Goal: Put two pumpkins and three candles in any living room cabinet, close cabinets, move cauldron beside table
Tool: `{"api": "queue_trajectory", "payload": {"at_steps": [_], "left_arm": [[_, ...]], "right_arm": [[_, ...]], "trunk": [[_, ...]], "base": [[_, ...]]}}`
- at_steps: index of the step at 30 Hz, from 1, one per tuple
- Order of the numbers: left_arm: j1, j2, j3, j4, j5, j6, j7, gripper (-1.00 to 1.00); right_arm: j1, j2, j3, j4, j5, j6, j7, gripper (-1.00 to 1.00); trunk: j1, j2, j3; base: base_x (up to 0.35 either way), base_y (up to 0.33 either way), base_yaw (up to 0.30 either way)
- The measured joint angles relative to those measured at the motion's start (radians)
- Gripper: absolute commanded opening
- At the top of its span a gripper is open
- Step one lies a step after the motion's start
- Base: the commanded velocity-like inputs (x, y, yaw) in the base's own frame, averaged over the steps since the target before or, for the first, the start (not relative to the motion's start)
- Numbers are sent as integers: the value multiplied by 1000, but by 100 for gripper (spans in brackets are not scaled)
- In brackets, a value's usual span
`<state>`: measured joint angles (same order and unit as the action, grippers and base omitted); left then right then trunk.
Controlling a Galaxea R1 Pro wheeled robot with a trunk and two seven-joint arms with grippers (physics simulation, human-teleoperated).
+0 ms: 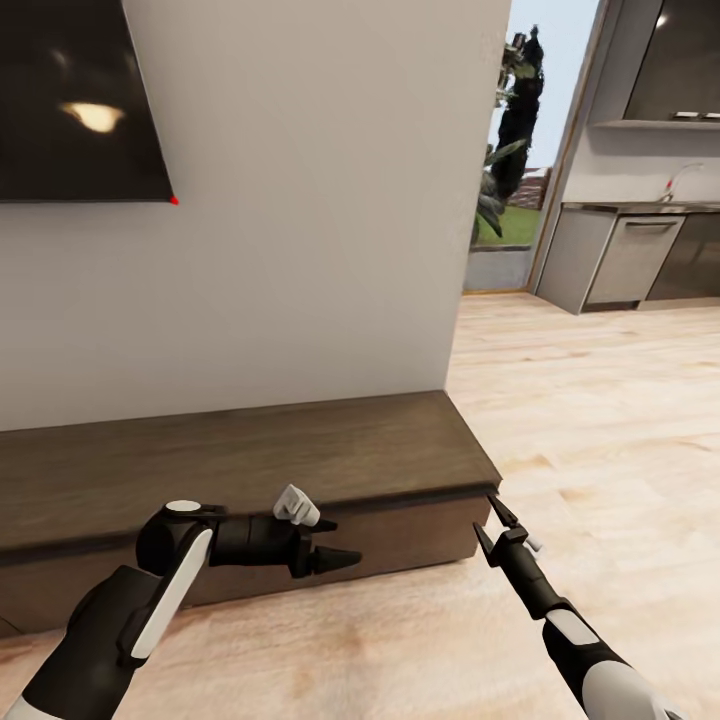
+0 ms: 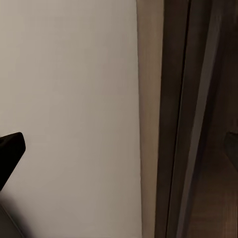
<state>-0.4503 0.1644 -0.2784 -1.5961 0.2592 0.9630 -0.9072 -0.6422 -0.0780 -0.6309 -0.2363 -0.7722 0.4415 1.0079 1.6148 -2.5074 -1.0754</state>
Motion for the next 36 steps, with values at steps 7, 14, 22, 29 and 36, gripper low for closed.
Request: {"api": "queue_trajectory", "payload": {"at_steps": [7, 14, 22, 29, 36], "left_arm": [[0, -1, 0, 1, 0, -1, -1, 100], [0, -1, 1, 0, 0, -1, -1, 100], [-1, 2, 2, 0, 0, -1, -2, 100], [0, 2, 0, 0, 0, -1, -2, 100], [0, 1, 0, -1, 0, -1, -2, 100]], "right_arm": [[0, 0, 0, 0, 0, -2, 0, 100], [0, 0, 0, -1, 0, -2, 0, 100], [0, 0, 0, -1, 0, -2, 1, 100], [0, 0, 0, -1, 0, -1, 3, 100], [0, 0, 0, -1, 0, 2, 14, 100]], "trunk": [[0, 0, 0], [0, 0, 0], [2, -1, -11], [5, -2, -39], [7, -4, -58]], "base": [[51, 10, 0], [6, 1, 0], [0, 0, 0], [0, 0, 0], [0, 0, 0]]}}
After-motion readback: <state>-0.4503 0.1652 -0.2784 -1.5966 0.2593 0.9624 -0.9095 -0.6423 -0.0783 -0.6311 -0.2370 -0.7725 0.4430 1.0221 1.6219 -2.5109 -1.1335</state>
